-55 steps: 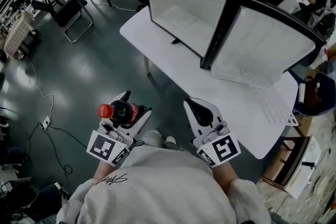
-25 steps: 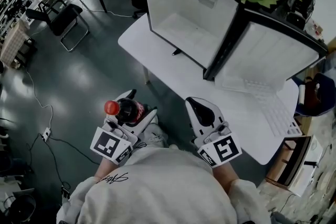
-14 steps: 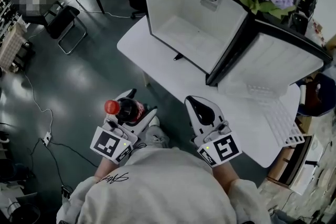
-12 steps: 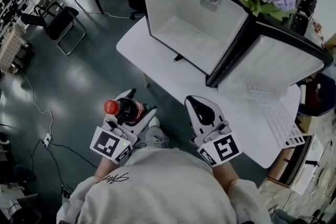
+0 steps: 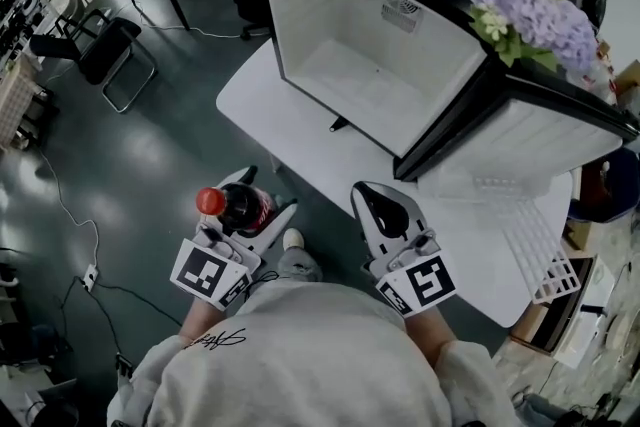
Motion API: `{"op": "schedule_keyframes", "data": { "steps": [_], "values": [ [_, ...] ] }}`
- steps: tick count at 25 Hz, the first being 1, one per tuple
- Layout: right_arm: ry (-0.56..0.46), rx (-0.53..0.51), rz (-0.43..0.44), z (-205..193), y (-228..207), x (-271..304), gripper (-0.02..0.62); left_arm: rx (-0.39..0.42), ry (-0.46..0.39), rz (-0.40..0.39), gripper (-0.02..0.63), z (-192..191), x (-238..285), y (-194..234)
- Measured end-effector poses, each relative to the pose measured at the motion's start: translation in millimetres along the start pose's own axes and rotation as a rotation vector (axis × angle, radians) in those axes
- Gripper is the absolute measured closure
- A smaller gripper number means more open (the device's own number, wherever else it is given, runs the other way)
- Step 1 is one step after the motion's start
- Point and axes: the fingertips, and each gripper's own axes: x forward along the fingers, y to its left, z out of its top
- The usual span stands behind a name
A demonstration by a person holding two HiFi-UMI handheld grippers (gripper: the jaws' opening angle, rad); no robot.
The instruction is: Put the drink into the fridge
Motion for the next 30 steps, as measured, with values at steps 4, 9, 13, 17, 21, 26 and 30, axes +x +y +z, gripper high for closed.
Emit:
{"op": "schedule_keyframes", "data": {
  "steps": [4, 9, 13, 17, 21, 26, 30],
  "values": [
    [0.009, 0.005, -0.013, -1, -7, 15, 0.583, 0.001, 0.003, -0.014, 0.285, 3, 10, 14],
    [0.004, 0.006, -0.033, 4, -16, 33, 0.583, 0.004, 0.004, -0.038, 0.285, 6, 23, 31],
    [-0.001, 0.008, -0.055, 5, -22, 48, 0.583, 0.010, 0.002, -0.061, 0.285, 9, 32, 45],
    [0.010, 0.003, -0.077, 5, -25, 61, 0.583, 0.013, 0.005, -0.089, 0.285, 12, 40, 60],
    [0.006, 0.003, -0.114, 9, -31, 73, 0.583, 0.015, 0.004, -0.117, 0.285, 15, 48, 75],
    [-0.001, 0.007, -0.160, 3, -37, 83, 0.583, 0.025, 0.006, -0.157, 0.285, 12, 57, 88],
    [-0.007, 0.004, -0.187, 3, -40, 91, 0.583, 0.033, 0.006, -0.182, 0.285, 12, 63, 98]
  ]
}}
